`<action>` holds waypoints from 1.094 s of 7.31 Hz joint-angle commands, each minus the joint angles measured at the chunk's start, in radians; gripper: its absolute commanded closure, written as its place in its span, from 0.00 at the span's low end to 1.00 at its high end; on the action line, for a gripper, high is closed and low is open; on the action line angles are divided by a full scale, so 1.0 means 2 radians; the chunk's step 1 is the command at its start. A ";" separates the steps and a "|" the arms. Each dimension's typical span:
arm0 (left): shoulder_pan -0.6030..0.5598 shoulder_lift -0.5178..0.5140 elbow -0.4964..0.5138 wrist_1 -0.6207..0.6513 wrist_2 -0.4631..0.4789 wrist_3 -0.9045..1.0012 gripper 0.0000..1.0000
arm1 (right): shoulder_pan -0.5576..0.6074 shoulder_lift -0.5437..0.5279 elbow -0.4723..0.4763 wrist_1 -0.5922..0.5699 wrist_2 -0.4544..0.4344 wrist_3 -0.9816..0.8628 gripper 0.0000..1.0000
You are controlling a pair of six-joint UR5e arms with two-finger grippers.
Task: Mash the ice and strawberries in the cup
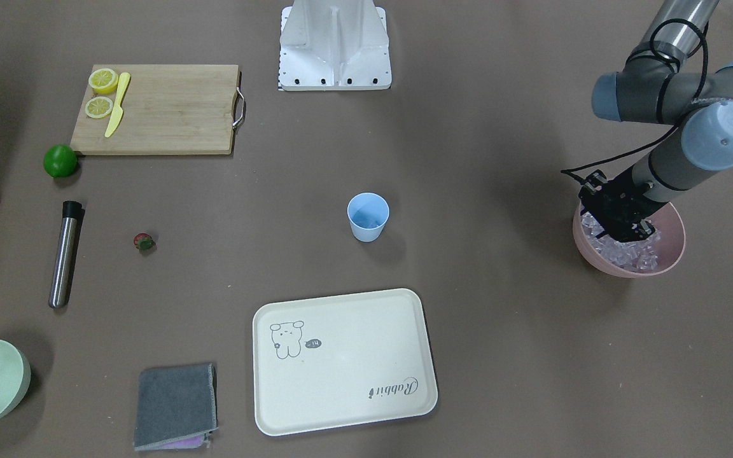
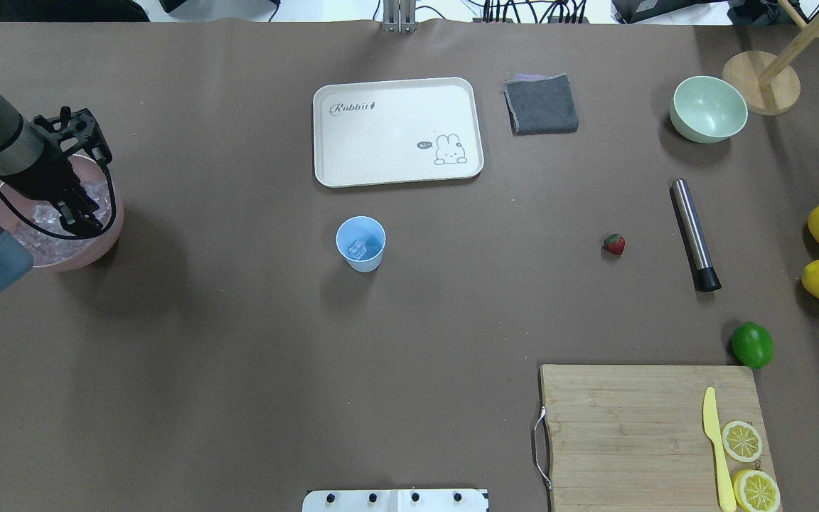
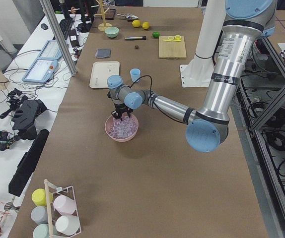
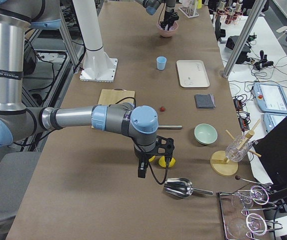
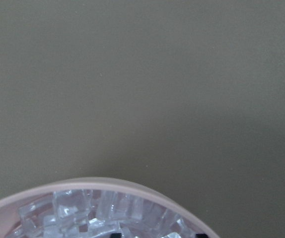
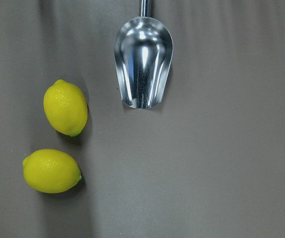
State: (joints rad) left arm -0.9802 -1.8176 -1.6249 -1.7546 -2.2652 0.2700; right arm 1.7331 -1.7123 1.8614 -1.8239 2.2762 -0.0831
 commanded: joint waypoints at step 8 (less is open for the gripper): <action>-0.095 -0.008 -0.044 0.010 -0.008 -0.018 1.00 | 0.000 0.003 0.015 0.000 0.004 -0.001 0.00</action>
State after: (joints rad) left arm -1.1329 -1.8255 -1.6797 -1.7462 -2.2776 0.2582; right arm 1.7334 -1.7059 1.8879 -1.8239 2.2822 -0.0842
